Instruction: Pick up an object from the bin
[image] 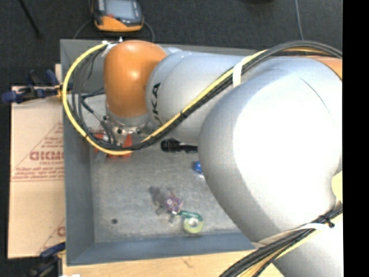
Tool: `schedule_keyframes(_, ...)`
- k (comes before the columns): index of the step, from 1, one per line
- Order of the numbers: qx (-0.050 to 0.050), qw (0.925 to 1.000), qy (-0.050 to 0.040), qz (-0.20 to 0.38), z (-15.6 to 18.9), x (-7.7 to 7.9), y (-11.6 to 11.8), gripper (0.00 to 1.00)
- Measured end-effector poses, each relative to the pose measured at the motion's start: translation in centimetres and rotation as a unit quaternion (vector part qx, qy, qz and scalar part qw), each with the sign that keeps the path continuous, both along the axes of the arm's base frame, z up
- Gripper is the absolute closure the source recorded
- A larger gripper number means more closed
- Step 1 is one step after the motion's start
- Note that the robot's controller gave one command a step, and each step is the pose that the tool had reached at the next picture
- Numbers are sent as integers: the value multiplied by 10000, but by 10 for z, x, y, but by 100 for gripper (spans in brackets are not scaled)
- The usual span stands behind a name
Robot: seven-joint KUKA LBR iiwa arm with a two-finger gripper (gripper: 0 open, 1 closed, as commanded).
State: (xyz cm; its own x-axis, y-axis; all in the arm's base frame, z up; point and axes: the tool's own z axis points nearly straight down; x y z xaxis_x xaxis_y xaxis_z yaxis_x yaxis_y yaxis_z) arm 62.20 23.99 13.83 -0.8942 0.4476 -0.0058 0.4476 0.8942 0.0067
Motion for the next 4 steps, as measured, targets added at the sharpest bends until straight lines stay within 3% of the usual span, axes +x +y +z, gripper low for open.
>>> schedule_keyframes(1, -8, 10000, 9, 21, 17, 29, -3, 100)
schedule_keyframes(2, -17, 9995, 23, -302, 39, 5, -45, 100)
schedule_keyframes(3, -41, 9948, 30, 1016, 2, 15, -103, 100)
schedule_keyframes(4, -49, 9821, 25, 1881, 15, 4, -206, 100)
